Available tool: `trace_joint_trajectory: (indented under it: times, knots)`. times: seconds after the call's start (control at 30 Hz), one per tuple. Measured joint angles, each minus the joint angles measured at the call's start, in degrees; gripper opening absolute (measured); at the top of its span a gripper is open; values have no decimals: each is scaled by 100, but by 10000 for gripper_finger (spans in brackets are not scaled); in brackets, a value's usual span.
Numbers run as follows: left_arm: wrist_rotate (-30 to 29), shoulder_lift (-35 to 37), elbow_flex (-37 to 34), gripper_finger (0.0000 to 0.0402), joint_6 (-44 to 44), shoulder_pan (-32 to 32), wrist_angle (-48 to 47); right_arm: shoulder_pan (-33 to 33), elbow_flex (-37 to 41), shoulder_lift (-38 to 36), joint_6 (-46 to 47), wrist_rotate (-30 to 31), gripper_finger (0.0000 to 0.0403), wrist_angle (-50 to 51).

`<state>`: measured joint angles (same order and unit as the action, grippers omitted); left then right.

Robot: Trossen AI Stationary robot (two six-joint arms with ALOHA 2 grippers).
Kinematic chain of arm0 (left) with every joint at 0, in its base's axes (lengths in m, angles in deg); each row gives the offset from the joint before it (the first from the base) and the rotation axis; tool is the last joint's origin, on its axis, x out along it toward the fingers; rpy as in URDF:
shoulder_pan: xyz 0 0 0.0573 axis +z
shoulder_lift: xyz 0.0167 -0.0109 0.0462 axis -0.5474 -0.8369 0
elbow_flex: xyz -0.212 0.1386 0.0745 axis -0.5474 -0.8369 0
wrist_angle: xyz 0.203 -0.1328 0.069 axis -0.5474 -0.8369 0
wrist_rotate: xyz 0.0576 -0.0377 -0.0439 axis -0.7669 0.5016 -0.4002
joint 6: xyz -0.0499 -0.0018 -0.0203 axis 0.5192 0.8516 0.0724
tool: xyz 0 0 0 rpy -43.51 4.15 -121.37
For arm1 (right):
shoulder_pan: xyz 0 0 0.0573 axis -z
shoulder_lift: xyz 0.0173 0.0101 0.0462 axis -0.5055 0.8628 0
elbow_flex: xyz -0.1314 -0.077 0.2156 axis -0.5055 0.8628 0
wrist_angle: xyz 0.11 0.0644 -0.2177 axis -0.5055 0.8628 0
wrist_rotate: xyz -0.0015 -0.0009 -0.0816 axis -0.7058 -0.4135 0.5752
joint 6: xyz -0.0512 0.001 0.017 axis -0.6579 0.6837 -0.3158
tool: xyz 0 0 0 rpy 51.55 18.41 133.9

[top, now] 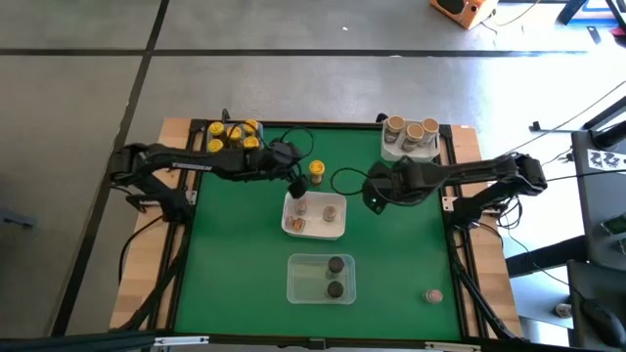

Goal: Sort spices by type
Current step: Put the yellow seasoning bottle into the top transparent bin

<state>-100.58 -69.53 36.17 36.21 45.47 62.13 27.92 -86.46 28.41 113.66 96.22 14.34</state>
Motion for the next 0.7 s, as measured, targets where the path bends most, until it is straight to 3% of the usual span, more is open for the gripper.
trace_joint_trajectory:
  times: [0.37,0.7]
  knots:
    - [-90,-917,59,392,-186,63,1209,-371,296,-171,495,5,331,-203]
    - [-302,-1445,59,392,-327,252,1456,-369,296,-171,424,7,331,-323]
